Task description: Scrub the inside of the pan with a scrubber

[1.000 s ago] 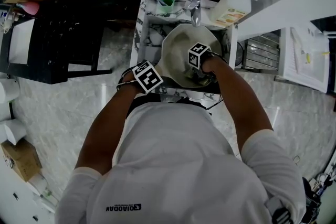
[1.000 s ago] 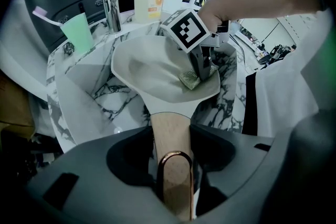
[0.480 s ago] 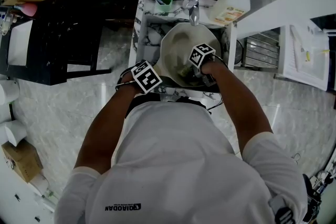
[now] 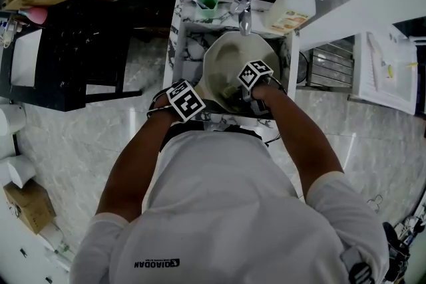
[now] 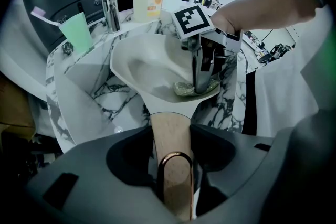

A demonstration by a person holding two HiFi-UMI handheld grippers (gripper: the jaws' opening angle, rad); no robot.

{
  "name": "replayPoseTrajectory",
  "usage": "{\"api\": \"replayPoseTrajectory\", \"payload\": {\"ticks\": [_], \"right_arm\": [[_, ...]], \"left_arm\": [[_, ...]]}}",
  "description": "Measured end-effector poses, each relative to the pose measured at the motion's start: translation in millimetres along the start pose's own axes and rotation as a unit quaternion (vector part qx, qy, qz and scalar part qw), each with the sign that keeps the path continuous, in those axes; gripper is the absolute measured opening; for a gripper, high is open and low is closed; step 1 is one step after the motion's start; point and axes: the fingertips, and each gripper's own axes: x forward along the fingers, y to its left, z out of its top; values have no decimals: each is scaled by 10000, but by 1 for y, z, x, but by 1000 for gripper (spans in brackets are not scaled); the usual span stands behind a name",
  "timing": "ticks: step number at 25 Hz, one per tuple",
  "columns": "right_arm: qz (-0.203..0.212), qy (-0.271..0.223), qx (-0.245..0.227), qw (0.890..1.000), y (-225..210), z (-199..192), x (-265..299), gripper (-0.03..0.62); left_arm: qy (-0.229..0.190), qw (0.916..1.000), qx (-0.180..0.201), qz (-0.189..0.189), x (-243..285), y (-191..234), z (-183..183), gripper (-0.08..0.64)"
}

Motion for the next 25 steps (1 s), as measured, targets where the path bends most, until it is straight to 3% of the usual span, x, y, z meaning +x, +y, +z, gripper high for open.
{"api": "replayPoseTrajectory", "payload": {"ticks": [4, 10, 14, 18, 21, 25], "right_arm": [[8, -209, -179, 9996, 3, 6, -8, 63], [-395, -1553, -671, 9848, 12, 43, -59, 63], [-859, -2452, -1112, 9592, 9, 69, -90, 63], [-1372, -3113, -1263, 9318, -1, 88, -114, 63], [-2193, -3276, -1581, 9053, -18, 100, -129, 63], [-3136, -3060, -2068, 8748, -41, 118, -135, 63]], "left_arm": [[-1, 10000, -38, -4, 0, 0, 1, 225], [0, 10000, -66, 11, 0, 1, 1, 227], [8, 10000, -74, 11, 0, 1, 1, 227], [3, 10000, -64, 15, 0, 1, 1, 227], [9, 10000, -60, 21, 1, 1, 0, 227], [6, 10000, -77, 39, 0, 2, 1, 227]]}}
